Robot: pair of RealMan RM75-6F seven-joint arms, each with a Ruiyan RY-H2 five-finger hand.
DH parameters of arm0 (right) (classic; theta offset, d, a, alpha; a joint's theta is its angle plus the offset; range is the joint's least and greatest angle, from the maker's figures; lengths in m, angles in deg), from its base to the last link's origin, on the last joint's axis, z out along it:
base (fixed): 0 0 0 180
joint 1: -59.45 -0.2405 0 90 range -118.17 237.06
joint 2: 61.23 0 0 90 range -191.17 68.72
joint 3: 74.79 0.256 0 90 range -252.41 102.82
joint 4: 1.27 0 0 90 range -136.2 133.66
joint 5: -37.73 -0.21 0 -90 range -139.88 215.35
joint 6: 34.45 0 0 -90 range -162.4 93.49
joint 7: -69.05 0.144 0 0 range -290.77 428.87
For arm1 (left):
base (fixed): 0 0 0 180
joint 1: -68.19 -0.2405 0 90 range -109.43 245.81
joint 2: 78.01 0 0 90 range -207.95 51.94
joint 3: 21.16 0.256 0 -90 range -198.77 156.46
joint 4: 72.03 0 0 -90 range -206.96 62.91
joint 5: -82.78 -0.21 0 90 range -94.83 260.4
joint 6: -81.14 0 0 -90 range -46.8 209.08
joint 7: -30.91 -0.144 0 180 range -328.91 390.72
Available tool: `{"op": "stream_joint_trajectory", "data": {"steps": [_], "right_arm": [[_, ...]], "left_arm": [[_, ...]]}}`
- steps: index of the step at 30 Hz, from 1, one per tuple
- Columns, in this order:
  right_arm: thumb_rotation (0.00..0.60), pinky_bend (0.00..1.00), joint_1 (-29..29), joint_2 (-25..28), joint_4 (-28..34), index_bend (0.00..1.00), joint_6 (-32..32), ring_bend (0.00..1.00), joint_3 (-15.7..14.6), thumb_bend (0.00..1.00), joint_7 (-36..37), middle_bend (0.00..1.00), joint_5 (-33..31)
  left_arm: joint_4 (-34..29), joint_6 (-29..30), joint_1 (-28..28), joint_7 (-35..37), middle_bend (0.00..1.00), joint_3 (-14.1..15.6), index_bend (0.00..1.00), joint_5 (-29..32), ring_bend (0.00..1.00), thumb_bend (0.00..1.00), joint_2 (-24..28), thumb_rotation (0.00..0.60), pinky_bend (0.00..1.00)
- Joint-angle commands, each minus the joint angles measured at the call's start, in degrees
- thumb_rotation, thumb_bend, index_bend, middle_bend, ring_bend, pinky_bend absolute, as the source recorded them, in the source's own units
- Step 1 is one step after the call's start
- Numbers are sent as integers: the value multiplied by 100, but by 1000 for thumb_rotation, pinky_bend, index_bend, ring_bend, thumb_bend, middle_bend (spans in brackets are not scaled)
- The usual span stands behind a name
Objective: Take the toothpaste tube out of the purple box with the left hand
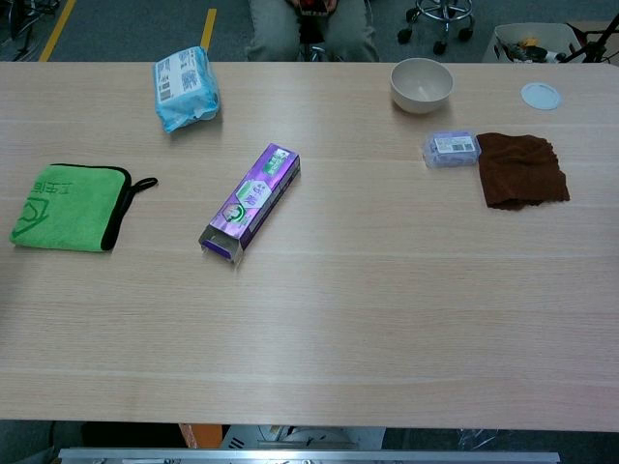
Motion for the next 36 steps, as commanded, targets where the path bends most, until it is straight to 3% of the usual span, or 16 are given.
{"op": "stream_joint_trajectory", "data": {"steps": [1, 22, 36], "right_arm": [[600, 446, 0, -8, -5, 391, 11, 399, -2, 199, -2, 395, -2], [600, 446, 6, 23, 8, 391, -4, 399, 30, 199, 5, 395, 7], [600, 446, -150, 65, 80, 391, 128, 399, 95, 199, -77, 395, 72]], "left_arm": [[10, -12, 8, -2, 330, 0, 281, 3, 297, 227, -12, 600, 256], [38, -316, 252, 162, 330, 38, 282, -207, 296, 227, 64, 600, 256], [157, -1436, 1448, 1159, 329, 129, 281, -1292, 297, 227, 305, 600, 256]]}}
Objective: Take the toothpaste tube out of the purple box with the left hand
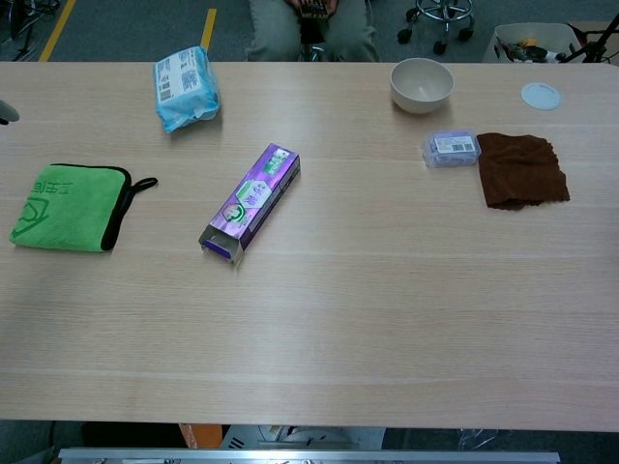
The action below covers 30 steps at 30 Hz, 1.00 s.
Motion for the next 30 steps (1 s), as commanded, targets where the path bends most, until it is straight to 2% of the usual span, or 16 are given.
{"op": "stream_joint_trajectory", "data": {"steps": [1, 9, 20, 26, 30], "right_arm": [[600, 446, -24, 7, 9, 391, 25, 399, 8, 198, -5, 395, 7], [600, 446, -84, 23, 37, 391, 93, 399, 17, 198, -43, 395, 14], [600, 446, -100, 62, 61, 391, 127, 399, 5, 199, 49, 395, -13], [600, 446, -118, 42, 28, 391, 163, 399, 1, 199, 59, 395, -33], [600, 446, -121, 11, 17, 391, 180, 399, -16, 199, 54, 395, -26]], "left_arm": [[48, -399, 420, 340, 329, 39, 280, -313, 297, 227, 36, 600, 256], [215, -1119, 1180, 688, 325, 69, 257, -619, 297, 226, -311, 600, 256], [808, -1790, 1774, 556, 321, 35, 216, -367, 297, 226, -984, 600, 256], [833, -2099, 2094, 519, 284, 34, 166, -288, 296, 226, -1230, 600, 248], [707, -2533, 2322, 427, 242, -30, 166, 24, 243, 226, -1342, 600, 211]]}}
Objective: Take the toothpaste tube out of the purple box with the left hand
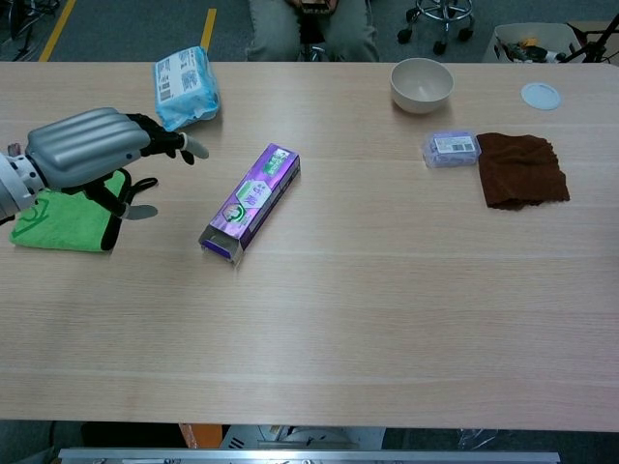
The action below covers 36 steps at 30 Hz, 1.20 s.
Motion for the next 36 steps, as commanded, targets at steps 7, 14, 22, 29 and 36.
{"op": "stream_joint_trajectory", "data": {"steps": [7, 14, 22, 29, 36], "right_arm": [[600, 446, -13, -5, -11, 391, 30, 399, -4, 199, 8, 395, -28], [600, 446, -33, -1, -22, 391, 76, 399, -7, 199, 20, 395, -56], [600, 446, -13, -5, -77, 391, 77, 399, -20, 199, 79, 395, -98], [600, 446, 12, 18, -124, 391, 65, 399, -21, 199, 153, 395, -143], [600, 446, 72, 55, -168, 391, -19, 399, -20, 199, 243, 395, -172]], "left_arm": [[-164, -730, 489, -121, 161, -187, 163, 687, 162, 181, -375, 600, 159], [-59, -1372, 912, -543, 141, -207, 147, 1027, 70, 163, -735, 515, 57], [-42, -1833, 1226, -1543, 124, -456, 147, 2039, 0, 140, -1164, 316, 0], [167, -1985, 1521, -2085, 124, -536, 147, 2686, 0, 138, -1569, 256, 0], [746, -2015, 1804, -2802, 142, -374, 148, 3153, 0, 138, -2088, 241, 0]]}}
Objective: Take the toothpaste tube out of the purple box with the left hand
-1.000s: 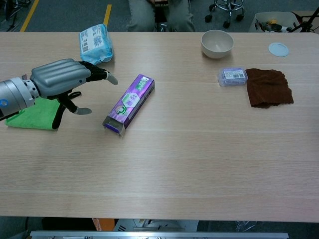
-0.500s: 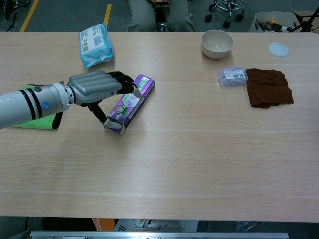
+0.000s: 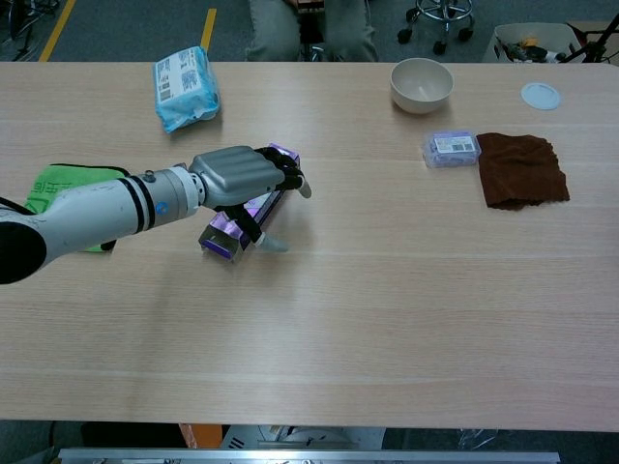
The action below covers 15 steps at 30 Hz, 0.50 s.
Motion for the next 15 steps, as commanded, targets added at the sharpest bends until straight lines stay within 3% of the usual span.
{"op": "stream_joint_trajectory", "data": {"steps": [1, 11, 15], "right_arm": [[600, 446, 28, 16, -17, 391, -24, 399, -5, 199, 30, 395, -21], [600, 446, 141, 37, -66, 391, -167, 399, -19, 199, 207, 395, -28], [600, 446, 189, 55, -88, 391, -205, 399, -33, 199, 251, 395, -43]], "left_arm": [[317, 75, 109, -386, 155, 120, 150, 217, 0, 138, -241, 241, 0], [860, 101, 286, -812, 212, 183, 188, 1025, 0, 138, -582, 227, 0], [982, 228, 331, -1098, 228, 250, 190, 1298, 0, 138, -624, 188, 0]]}}
